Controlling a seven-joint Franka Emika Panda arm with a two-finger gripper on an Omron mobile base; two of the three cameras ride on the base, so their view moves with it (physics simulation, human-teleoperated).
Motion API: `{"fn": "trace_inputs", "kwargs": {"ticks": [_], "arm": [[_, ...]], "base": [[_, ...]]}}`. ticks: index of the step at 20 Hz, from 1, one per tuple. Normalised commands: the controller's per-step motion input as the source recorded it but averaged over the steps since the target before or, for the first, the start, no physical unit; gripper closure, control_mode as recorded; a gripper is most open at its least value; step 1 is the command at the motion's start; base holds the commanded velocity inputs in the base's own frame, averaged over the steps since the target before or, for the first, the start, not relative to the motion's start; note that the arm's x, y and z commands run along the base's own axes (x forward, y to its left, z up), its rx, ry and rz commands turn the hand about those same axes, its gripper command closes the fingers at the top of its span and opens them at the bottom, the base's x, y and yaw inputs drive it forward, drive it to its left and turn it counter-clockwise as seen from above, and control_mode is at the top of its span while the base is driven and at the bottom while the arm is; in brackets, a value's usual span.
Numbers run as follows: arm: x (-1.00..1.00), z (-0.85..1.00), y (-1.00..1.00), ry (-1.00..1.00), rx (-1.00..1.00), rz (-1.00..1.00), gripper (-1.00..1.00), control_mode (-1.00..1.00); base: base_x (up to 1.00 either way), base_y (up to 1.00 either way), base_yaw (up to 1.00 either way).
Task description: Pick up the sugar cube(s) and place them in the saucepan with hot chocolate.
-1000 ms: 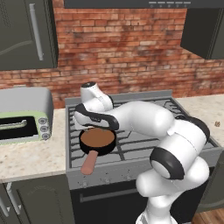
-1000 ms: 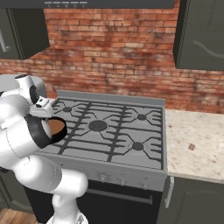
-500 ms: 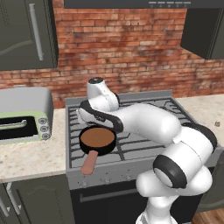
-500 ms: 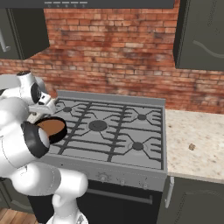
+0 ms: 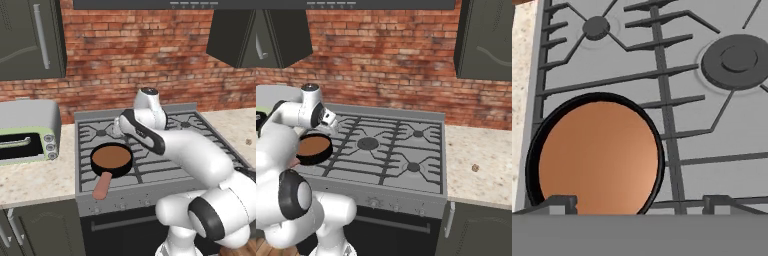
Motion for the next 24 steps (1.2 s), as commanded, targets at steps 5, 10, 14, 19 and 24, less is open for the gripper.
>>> {"fn": "trace_inputs", "kwargs": {"ticks": [5,10,14,19,24], "arm": [[-0.01,0.00,-1.00,0.03,0.06,-0.11,-1.00,-1.00],[0.00,0.00,-1.00,0.05,0.02,-0.19,-1.00,-1.00],[0.00,0.00,-1.00,0.08,0.00,-0.23,-1.00,-1.00],[0.00,0.00,-1.00,0.08,0.00,-0.28,-1.00,-1.00],[0.00,0.00,-1.00,0.11,0.00,-0.25,-1.00,-1.00]], "base": [[0.00,0.00,0.00],[0.00,0.00,0.00],[0.00,0.00,0.00],[0.00,0.00,0.00],[0.00,0.00,0.00]]}}
